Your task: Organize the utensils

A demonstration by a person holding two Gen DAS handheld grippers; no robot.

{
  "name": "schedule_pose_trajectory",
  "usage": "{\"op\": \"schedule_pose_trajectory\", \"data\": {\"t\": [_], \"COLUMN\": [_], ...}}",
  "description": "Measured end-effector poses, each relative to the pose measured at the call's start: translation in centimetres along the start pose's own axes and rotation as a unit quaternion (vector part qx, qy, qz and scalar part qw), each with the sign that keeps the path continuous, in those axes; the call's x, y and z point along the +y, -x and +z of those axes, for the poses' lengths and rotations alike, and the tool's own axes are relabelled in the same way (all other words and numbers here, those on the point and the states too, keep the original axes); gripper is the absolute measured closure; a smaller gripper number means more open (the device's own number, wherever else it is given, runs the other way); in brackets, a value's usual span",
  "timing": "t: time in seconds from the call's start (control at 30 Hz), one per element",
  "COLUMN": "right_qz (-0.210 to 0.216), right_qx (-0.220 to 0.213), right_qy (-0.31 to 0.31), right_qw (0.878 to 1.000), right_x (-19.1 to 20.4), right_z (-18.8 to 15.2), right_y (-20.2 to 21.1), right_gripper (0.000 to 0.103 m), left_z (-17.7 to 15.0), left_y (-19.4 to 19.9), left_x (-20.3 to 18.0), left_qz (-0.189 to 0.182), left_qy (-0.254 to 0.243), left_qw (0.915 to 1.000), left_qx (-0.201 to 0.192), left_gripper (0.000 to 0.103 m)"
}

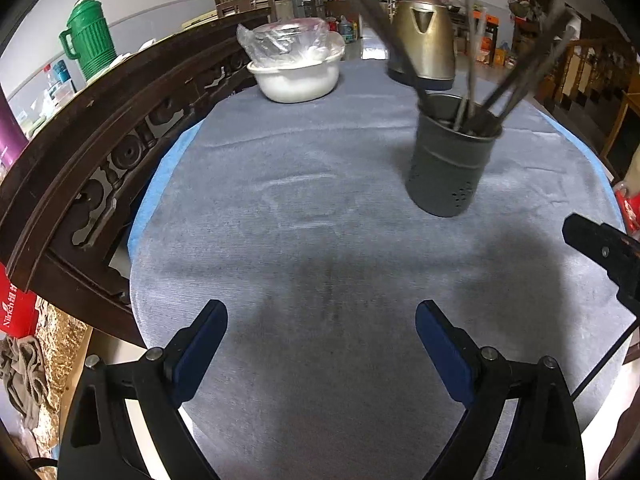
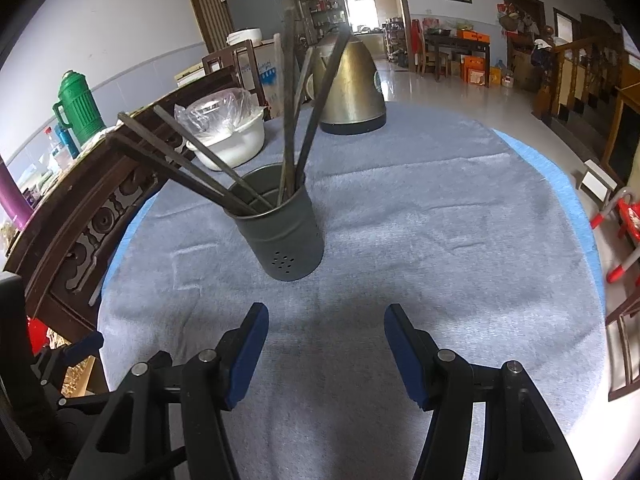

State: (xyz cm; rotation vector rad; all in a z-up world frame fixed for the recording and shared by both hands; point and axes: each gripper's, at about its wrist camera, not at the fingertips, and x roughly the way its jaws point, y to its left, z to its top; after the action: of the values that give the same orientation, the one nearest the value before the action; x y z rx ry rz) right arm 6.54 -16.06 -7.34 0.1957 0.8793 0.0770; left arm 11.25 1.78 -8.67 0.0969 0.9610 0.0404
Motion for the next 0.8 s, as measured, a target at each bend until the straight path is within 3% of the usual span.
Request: {"op": "schedule_pose_trajectory", "data": {"t": [0.37, 0.8], "right_qz": [0.002, -0.029], "right_qx": [0.001, -0.019], "right_qy": [0.02, 0.007], "right_qw": [1.0, 0.999], "right_x": [2.7, 2.8], "right_z": [0.8, 1.8], "right_y": [-1.9, -1.1], "right_gripper": [0.039, 0.039], "left_z": [1.7, 3.6], "left_y": [-0.4, 1.7], "left_x": [3.1, 3.5], "left_qz": [0.008, -0.01], "left_qy": [0.029, 0.011], "left_qw": [0.9995, 0.9987], "left_qx": [-0.01, -0.05], "left_gripper": [0.008, 0.008]}}
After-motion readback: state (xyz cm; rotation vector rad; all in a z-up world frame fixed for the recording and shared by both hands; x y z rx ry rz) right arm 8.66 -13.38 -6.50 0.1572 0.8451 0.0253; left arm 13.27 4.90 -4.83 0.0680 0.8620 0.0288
